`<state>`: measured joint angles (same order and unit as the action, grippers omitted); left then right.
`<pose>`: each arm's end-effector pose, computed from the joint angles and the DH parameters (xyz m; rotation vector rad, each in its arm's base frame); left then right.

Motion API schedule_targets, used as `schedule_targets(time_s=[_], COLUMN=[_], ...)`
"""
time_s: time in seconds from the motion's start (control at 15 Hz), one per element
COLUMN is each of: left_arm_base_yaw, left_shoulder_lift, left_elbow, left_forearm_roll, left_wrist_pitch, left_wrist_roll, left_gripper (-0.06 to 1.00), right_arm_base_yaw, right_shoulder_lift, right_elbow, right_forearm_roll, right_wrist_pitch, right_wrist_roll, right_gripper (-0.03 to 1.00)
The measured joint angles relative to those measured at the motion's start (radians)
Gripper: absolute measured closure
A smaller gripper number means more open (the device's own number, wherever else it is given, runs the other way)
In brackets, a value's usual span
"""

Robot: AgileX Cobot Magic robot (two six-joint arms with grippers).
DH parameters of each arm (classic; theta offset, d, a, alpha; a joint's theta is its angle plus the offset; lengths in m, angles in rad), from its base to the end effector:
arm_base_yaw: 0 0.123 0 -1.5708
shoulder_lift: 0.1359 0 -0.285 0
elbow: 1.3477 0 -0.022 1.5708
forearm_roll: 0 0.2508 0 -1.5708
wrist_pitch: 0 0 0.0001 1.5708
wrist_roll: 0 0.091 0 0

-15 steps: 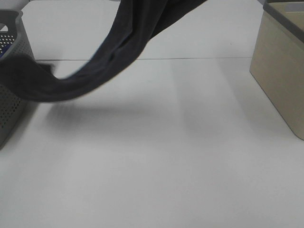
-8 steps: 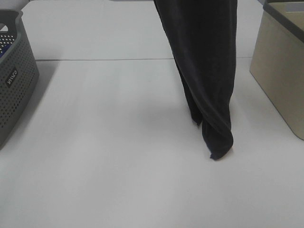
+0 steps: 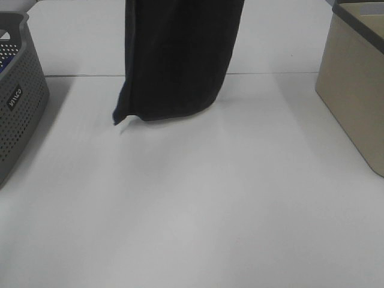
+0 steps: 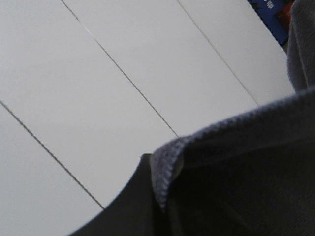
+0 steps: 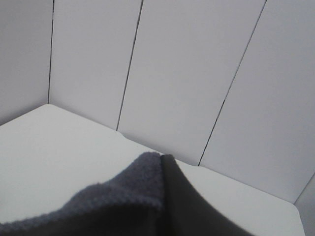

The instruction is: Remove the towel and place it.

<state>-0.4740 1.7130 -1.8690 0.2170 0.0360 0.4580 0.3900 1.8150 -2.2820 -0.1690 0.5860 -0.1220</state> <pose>0.3611 -0.1844 0.4975 0.7361 1.1493 0.1740 0.3713 0.1435 0.5360 -0.4429 1.5333 0.0243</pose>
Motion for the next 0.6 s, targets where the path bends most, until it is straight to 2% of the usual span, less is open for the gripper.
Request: schedule_targets(time_s=[0.33,0.6], left_arm_base_yaw=[0.095,0.132], left_shoulder_lift=[0.04,0.15], left_elbow=[0.0,-0.005], left_forearm_roll=[-0.001,0.0], left_wrist_pitch=[-0.155,-0.383], left_wrist_roll=[-0.049,-0.053], left_gripper=[0.94,0.94], right_arm_base_yaw=[0.0,0.0], right_shoulder_lift=[0.063,0.109], right_elbow=[0.0,0.0], right_forearm_roll=[-0.011,-0.011], right_wrist_pitch=[-0.133,-0.243], right_wrist_roll=[0.034,0.052], right_gripper=[0.95,0.95])
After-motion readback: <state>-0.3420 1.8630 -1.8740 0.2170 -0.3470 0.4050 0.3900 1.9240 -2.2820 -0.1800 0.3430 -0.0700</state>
